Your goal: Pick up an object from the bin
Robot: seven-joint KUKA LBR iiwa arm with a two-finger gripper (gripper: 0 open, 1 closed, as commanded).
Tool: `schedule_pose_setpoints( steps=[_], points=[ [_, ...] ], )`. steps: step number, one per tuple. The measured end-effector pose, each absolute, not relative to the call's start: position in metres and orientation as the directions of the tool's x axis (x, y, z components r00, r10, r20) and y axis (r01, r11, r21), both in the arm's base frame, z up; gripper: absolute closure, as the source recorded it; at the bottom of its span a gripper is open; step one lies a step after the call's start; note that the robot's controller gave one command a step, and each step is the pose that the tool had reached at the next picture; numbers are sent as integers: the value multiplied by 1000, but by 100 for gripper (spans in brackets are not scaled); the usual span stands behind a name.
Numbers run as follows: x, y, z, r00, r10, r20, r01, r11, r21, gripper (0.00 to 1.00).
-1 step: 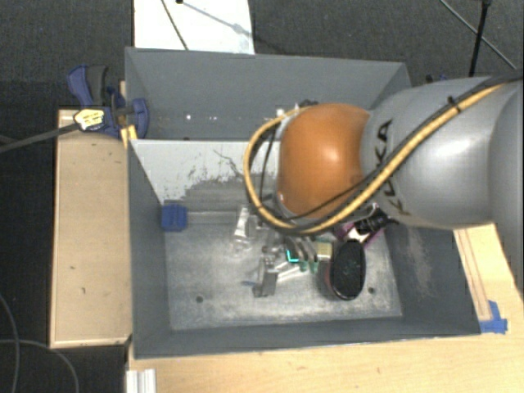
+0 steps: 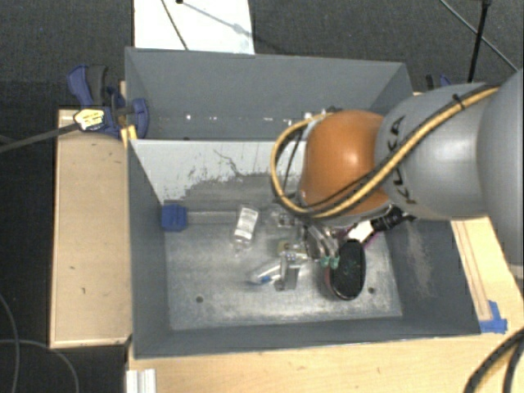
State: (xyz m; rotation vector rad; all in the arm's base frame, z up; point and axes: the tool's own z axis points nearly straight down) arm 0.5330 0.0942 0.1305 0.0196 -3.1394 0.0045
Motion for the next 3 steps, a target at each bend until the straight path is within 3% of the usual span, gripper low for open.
schedule_pose_setpoints(
  steps=[1, 2, 3],
  points=[
    [516, 59, 80, -998, 57, 1, 57, 998, 0, 0],
    [517, 61, 82, -998, 60, -3, 60, 998, 2, 100],
    [496, 73, 131, -999, 38, -6, 37, 999, 2, 100]
  ],
)
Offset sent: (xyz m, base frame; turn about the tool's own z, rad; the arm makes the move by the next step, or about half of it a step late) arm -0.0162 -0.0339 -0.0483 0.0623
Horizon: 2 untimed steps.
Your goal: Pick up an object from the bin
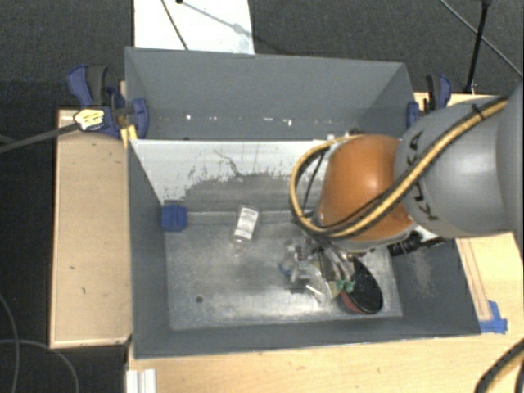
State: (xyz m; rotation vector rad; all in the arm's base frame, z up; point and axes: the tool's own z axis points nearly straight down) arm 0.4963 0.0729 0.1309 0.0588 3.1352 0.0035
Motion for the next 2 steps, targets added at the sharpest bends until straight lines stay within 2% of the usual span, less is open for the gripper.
schedule_pose_setpoints(
  steps=[1, 2],
  points=[
    [501, 65, 180, -999, 36, -7, 36, 999, 1, 100],
    [497, 65, 161, -991, 137, 1, 137, 991, 0, 100]
  ],
)
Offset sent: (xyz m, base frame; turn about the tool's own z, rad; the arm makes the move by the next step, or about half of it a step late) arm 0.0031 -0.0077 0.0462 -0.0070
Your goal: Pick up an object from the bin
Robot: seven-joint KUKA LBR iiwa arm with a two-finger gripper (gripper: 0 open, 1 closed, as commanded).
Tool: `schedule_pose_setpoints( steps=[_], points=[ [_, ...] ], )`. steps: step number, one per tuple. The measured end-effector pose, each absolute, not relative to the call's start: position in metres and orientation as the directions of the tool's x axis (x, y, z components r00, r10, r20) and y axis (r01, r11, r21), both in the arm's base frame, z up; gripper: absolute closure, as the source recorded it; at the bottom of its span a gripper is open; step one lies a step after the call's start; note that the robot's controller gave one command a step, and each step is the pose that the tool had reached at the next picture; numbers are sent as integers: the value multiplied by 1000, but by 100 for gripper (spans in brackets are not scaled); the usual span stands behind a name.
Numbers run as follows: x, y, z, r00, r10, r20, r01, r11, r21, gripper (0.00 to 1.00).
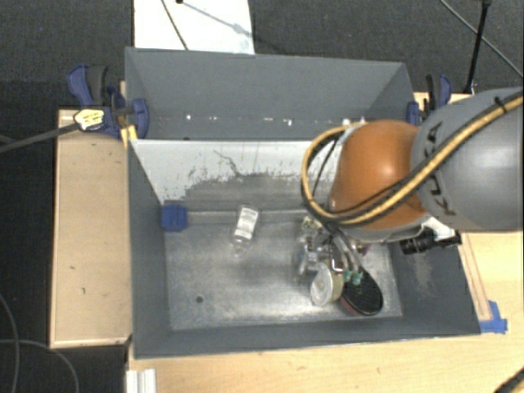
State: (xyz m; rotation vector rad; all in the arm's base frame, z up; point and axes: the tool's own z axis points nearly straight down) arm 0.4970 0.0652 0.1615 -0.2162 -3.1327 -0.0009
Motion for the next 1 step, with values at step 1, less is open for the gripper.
schedule_pose_setpoints(
  steps=[1],
  points=[
    [492, 55, 142, -915, 404, 0, 404, 915, 1, 100]
  ],
)
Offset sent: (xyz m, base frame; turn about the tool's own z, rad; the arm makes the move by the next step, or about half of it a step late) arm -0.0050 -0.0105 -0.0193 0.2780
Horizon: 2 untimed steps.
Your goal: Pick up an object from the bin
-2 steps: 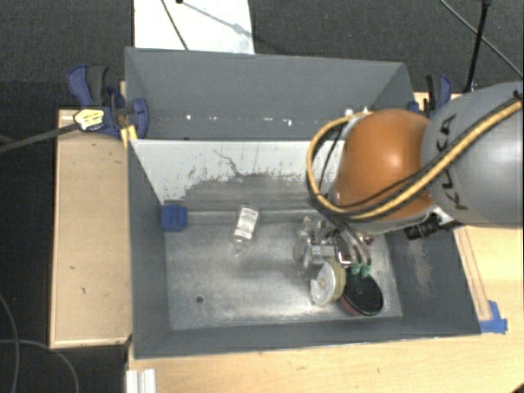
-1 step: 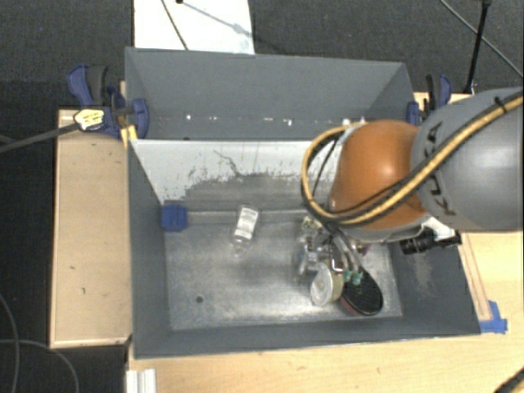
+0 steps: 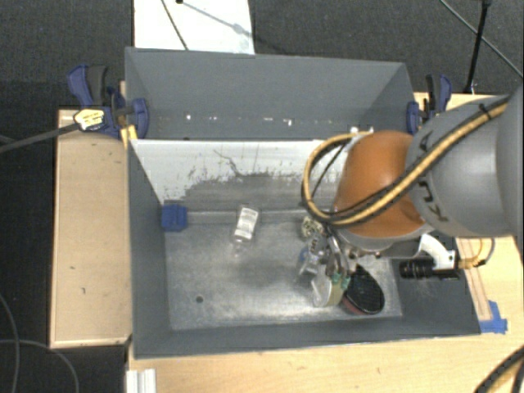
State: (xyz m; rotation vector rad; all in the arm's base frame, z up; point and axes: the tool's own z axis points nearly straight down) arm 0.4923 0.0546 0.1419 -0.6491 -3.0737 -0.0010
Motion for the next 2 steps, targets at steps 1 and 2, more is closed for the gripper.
schedule_pose_setpoints(
  steps=[1, 2],
  points=[
    [494, 58, 179, -924, 382, -5, 382, 924, 3, 100],
    [489, 56, 138, -644, 765, 0, 765, 644, 0, 100]
  ],
)
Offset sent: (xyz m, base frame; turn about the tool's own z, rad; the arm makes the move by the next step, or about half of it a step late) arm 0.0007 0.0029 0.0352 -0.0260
